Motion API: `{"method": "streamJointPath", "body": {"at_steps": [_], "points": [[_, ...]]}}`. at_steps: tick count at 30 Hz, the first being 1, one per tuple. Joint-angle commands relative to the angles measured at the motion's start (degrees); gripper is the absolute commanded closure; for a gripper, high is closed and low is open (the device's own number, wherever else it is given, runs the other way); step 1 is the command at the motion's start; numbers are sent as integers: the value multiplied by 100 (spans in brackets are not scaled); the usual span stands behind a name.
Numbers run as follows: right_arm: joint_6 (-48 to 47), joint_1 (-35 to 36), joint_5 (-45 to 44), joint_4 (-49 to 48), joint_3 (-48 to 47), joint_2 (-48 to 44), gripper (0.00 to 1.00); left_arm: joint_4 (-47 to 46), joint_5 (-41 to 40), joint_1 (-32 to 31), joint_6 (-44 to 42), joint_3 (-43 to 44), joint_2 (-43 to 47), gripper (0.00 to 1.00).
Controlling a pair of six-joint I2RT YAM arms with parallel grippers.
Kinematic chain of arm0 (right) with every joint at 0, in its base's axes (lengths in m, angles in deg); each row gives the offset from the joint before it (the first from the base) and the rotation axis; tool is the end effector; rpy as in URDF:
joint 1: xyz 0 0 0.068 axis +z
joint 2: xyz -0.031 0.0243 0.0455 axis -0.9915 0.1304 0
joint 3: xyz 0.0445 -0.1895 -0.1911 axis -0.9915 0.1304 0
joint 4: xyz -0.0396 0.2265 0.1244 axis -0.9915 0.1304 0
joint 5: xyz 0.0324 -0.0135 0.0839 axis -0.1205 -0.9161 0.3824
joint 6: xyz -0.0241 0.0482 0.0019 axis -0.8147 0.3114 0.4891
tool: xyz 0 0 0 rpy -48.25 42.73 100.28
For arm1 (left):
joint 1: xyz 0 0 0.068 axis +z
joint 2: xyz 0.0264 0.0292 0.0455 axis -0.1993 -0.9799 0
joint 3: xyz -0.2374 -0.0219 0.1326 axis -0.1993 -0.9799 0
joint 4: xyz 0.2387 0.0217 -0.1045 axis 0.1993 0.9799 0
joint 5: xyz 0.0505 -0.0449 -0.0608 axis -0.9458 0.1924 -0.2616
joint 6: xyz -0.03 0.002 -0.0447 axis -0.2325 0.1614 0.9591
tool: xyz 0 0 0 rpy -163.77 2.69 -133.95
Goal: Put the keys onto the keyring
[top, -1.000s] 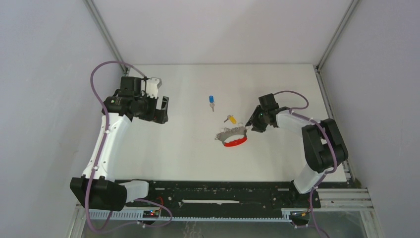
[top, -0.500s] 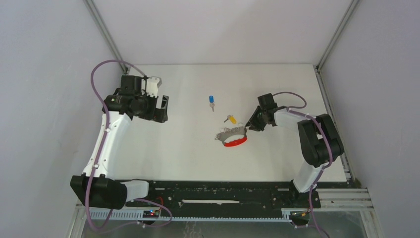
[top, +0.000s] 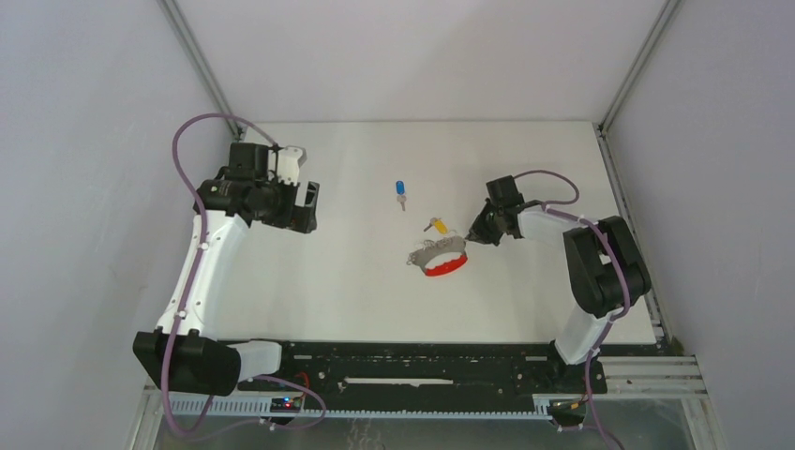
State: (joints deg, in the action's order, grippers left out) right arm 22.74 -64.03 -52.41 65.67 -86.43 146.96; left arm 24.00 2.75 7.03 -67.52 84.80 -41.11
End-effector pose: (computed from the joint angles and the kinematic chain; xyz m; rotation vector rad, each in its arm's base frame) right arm 0.3229 0.1116 0.1497 0.6448 2.6104 0.5225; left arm 0.2347 -0.0241 0.3570 0.3698 2.4961 -0.1674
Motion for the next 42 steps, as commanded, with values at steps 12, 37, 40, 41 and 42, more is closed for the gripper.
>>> {"method": "streamJointPath", "body": {"at_steps": [12,37,40,41,42], "points": [[-2599,1430,1001,-1265,-111,-1894,100,140,-874,-85,77,1246,368,0],[-4673,4299,1852,-2116,-780,-3749,100,870,3659,-2121,-966,457,1875,20],[-4763,4565,1796,-2173,-774,-3861,100,1067,3792,-2391,-1094,783,1851,25],[-4764,4609,1779,-2191,-779,-3889,100,1088,3832,-2501,-1110,866,1838,27],[-4764,4634,1780,-2207,-780,-3914,100,1106,3902,-2574,-1134,938,1821,31]]}}
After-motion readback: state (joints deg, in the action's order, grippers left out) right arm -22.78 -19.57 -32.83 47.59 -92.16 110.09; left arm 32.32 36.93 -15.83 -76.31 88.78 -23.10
